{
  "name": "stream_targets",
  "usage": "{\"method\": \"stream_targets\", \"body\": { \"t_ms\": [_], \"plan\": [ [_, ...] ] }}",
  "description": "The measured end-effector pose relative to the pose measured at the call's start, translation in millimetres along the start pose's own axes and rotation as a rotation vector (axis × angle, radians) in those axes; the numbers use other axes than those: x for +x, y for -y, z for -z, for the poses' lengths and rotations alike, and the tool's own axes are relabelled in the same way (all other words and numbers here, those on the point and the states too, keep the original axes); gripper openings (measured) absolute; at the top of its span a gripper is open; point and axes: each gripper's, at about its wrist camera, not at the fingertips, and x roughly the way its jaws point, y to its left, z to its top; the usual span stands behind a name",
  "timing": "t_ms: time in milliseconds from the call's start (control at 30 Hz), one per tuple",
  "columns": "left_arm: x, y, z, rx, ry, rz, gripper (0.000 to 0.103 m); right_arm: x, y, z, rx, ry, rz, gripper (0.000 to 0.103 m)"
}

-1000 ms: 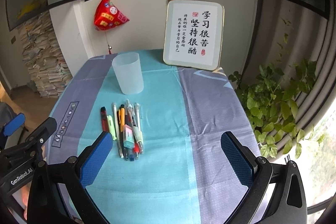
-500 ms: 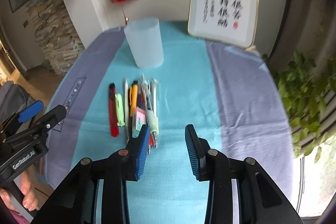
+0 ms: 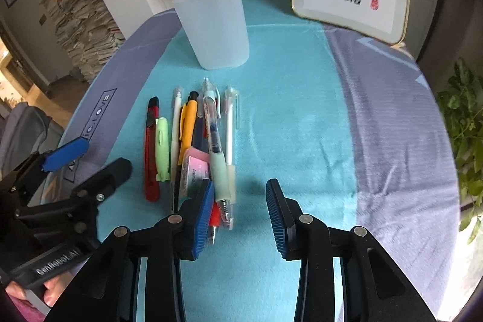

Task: Organize stationery
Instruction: 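Move both tools down toward the row of pens, then grasp the red utility knife with the left tool while the right grasps the clear mint-grip pen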

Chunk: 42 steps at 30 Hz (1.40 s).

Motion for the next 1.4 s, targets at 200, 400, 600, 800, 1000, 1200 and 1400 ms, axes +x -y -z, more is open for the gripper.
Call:
{"method": "stream_targets", "body": {
  "t_ms": [200, 400, 600, 800, 1000, 1200, 1400],
  "plan": [
    [15, 11, 1, 0.022, -0.039, 0.014, 0.073, 4, 3, -2, -0.003, 0.005, -0.045, 0.017],
    [19, 4, 3, -0.004, -0.08, 0.017, 0.05, -1, 13, 3, 0.002, -0.004, 0.01, 0.012],
    [18, -12, 9, -0.043, -0.121, 0.005, 0.02, -14, 37, 17, 0.068, -0.012, 0.009, 0.012],
    [9, -14, 13, -0.05, -0.121, -0.007, 0.021, -16, 50, 28, 0.111, -0.031, 0.031, 0.012],
    [3, -18, 10, -0.071, -0.104, -0.019, 0.033, -19, 49, 34, 0.096, -0.039, 0.029, 0.013],
    [2, -25, 0, -0.099, -0.083, -0.045, 0.043, -23, 51, 17, 0.104, 0.003, 0.043, 0.03],
    [14, -30, -14, -0.115, -0.092, -0.062, 0.045, -9, 48, -13, 0.084, 0.004, 0.052, 0.03]
  ]
}}
